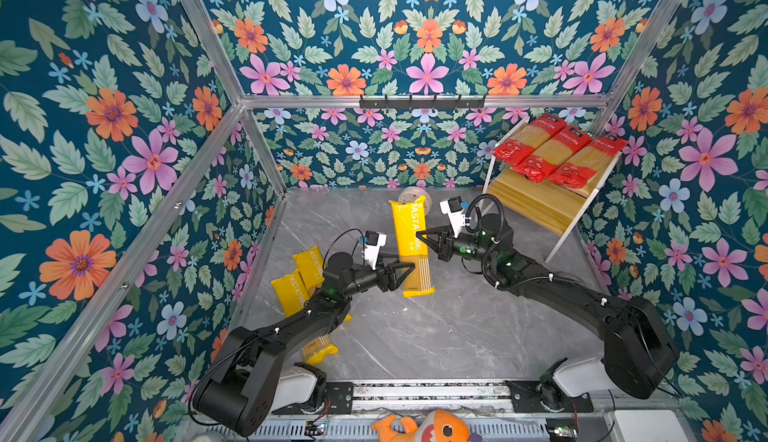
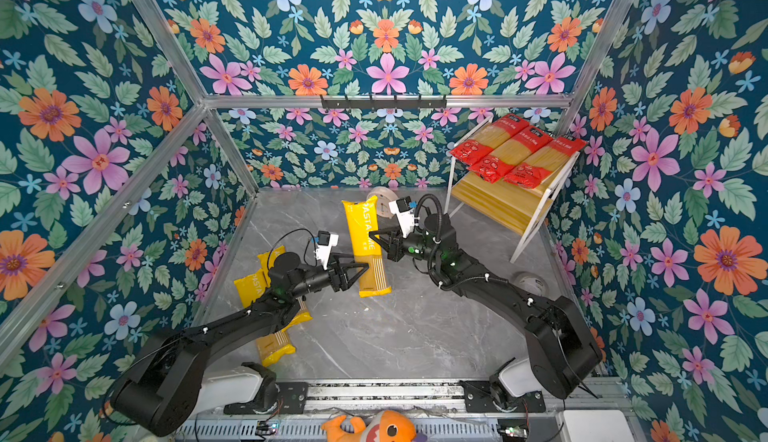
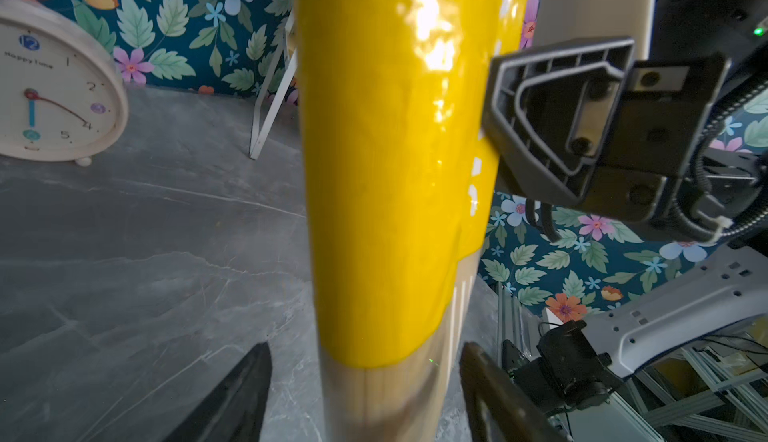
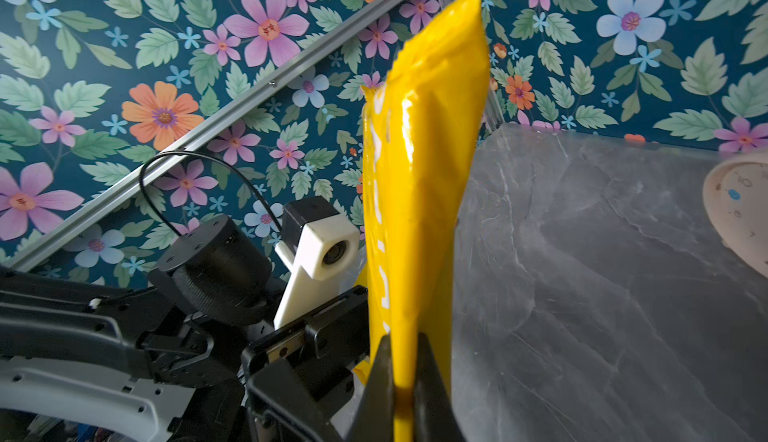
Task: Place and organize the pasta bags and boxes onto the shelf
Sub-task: 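Lift the yellow pack upright with the right gripper while the left gripper steadies it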
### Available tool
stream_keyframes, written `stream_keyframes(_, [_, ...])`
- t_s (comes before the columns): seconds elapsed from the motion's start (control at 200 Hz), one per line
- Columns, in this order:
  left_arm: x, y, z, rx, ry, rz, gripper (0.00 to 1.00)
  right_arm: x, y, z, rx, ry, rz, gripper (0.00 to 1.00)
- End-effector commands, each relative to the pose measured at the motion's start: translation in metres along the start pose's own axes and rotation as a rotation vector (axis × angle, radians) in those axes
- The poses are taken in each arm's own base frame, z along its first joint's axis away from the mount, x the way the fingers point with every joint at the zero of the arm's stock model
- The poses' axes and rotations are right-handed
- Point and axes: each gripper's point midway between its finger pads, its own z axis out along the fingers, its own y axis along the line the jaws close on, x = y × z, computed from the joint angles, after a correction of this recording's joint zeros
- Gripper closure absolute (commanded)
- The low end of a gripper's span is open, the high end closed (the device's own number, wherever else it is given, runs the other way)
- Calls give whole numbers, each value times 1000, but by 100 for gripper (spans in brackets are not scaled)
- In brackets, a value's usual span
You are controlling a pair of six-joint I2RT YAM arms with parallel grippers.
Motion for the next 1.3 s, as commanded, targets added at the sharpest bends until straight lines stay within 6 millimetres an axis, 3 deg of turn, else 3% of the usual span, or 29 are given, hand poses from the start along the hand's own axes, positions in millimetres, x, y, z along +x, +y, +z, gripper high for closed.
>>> stream_keyframes(0.0, [-18,-23,0,100,-59,45,28,-36,37,-5,-151,-113,-81,100])
stream_keyframes(0.23, [-21,-42,7,183,-44,63,40,-42,46,-5,-189,-130,-73,100])
stream_keyframes(0.48, [-24,-45,11,212,-48,57,72,-36,36,-2,-150,-113,-37,100])
stream_keyframes(0.705, [-30,-44,15,203,-43,55,85,-20,12,-16,-78,-111,48,62])
stream_keyframes(0.825, [-33,-43,19,212,-27,48,86,-1,-6,-37,-13,-114,122,50])
stream_keyframes(1.075, [-48,-36,42,239,-10,-31,85,73,-28,-66,114,-40,250,35])
stream_keyframes(1.295, [-56,-43,58,316,-35,-130,86,94,-26,-65,135,-1,253,32])
